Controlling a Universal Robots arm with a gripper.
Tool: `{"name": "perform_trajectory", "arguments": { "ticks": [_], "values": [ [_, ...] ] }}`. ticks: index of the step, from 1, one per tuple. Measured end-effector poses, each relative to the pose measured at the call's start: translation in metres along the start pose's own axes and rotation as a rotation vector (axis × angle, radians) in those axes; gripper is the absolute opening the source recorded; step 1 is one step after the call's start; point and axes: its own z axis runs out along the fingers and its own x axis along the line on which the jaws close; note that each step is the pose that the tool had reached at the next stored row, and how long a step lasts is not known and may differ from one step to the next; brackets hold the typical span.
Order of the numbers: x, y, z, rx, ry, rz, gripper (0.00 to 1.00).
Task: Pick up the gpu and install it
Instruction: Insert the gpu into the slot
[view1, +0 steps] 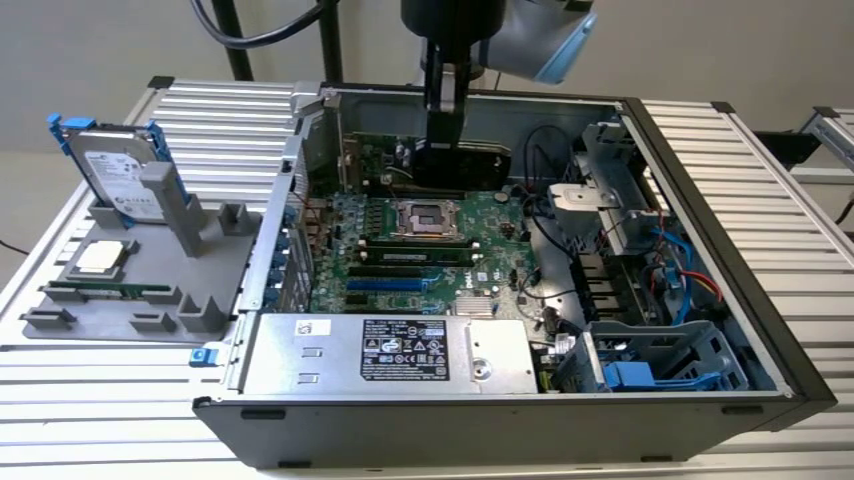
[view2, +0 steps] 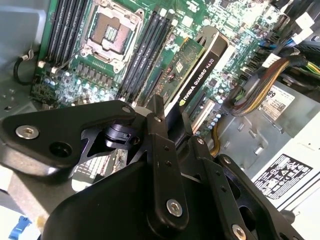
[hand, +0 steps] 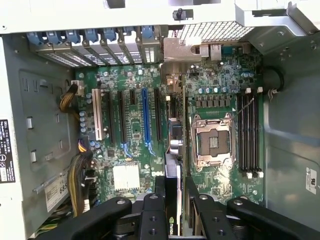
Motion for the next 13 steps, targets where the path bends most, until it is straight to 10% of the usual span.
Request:
{"name": "perform_trajectory", "arguments": {
  "ticks": [13],
  "values": [
    [0.0002,0.0001,0.0054,0.0001,0.0027,0.0,0.0]
  ]
}}
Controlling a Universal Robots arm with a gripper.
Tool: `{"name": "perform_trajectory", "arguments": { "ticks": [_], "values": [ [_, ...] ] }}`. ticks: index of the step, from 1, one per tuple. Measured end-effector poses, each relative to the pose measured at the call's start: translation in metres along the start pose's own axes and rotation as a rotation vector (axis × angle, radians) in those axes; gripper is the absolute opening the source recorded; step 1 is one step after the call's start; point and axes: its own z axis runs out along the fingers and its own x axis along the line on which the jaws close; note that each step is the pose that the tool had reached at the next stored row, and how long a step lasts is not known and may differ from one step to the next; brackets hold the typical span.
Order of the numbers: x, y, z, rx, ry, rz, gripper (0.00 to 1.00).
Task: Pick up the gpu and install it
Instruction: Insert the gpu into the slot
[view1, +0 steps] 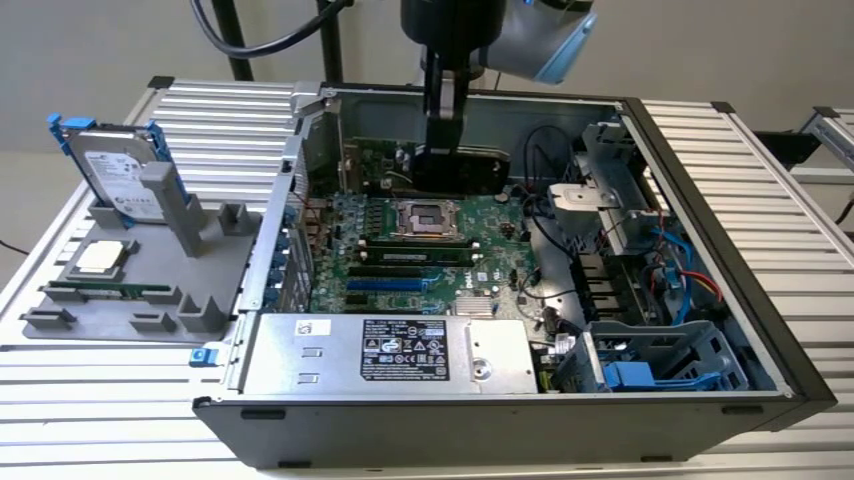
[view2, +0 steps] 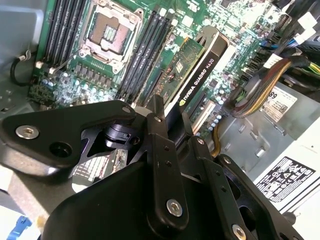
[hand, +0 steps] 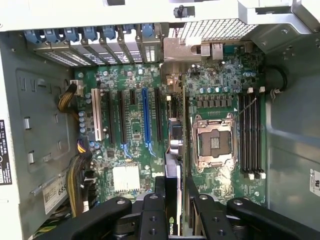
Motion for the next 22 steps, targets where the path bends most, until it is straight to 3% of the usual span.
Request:
{"name": "perform_trajectory", "arguments": {
  "ticks": [22],
  "values": [
    [0.0002,0.0001,0.0057,0.0002,0.0031,0.0,0.0]
  ]
}}
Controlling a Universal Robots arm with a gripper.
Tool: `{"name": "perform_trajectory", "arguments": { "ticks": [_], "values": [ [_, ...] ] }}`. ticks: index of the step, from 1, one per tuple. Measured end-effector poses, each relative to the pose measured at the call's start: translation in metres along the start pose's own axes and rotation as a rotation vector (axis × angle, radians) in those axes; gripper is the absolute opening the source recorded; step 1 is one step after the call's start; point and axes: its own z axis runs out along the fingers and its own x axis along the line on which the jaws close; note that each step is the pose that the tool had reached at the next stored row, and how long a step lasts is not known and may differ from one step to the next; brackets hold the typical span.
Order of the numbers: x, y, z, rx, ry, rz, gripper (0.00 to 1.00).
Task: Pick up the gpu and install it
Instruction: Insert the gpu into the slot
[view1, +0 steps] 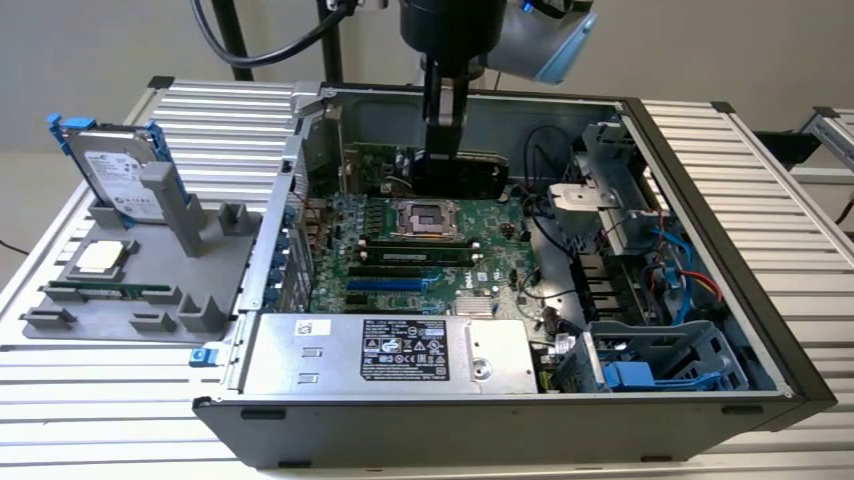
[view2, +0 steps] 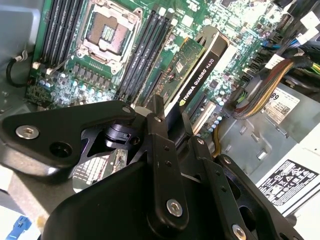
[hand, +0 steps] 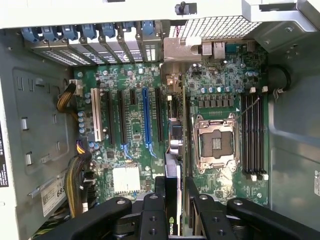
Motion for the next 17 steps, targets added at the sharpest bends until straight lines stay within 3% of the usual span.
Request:
{"name": "perform_trajectory", "arguments": {
  "ticks": [17],
  "values": [
    [0.0001,0.0001,0.0047,0.0001,0.0003,0.0,0.0]
  ]
}}
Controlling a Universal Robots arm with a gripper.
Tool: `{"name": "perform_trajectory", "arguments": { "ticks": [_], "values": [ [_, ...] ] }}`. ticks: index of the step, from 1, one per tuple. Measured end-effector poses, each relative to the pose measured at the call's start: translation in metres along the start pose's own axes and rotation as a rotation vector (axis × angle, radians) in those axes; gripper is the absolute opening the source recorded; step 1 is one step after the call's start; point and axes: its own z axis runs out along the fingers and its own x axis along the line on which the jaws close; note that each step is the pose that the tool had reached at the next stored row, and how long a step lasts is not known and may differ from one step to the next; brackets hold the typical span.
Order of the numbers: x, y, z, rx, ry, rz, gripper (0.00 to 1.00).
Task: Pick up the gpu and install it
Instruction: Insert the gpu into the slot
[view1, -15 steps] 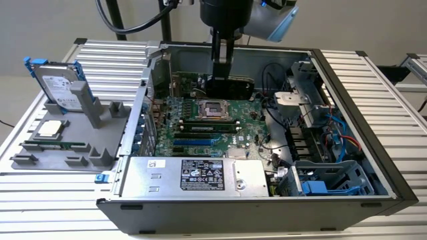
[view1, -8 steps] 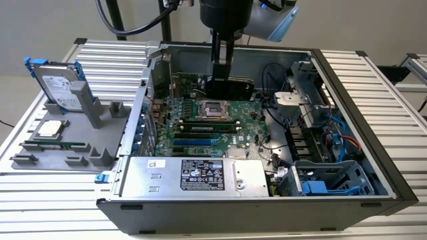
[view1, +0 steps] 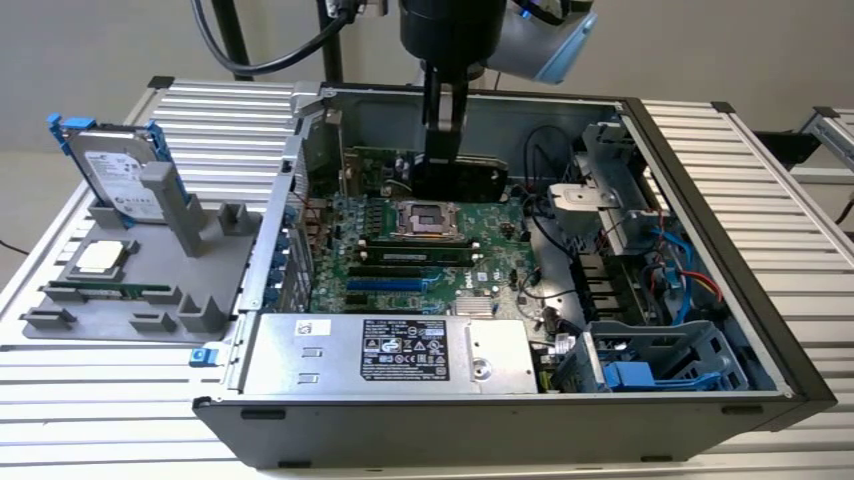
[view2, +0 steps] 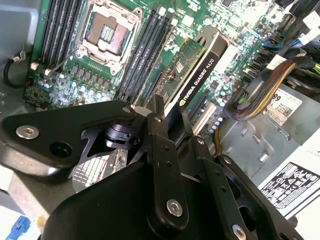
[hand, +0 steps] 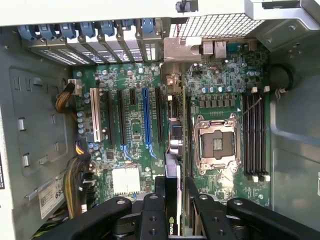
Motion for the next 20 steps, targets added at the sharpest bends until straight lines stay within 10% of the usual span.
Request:
{"name": "perform_trajectory", "arguments": {
  "ticks": [20],
  "values": [
    [0.0001,0.0001,0.0035,0.0,0.0007,0.0,0.0]
  ]
}}
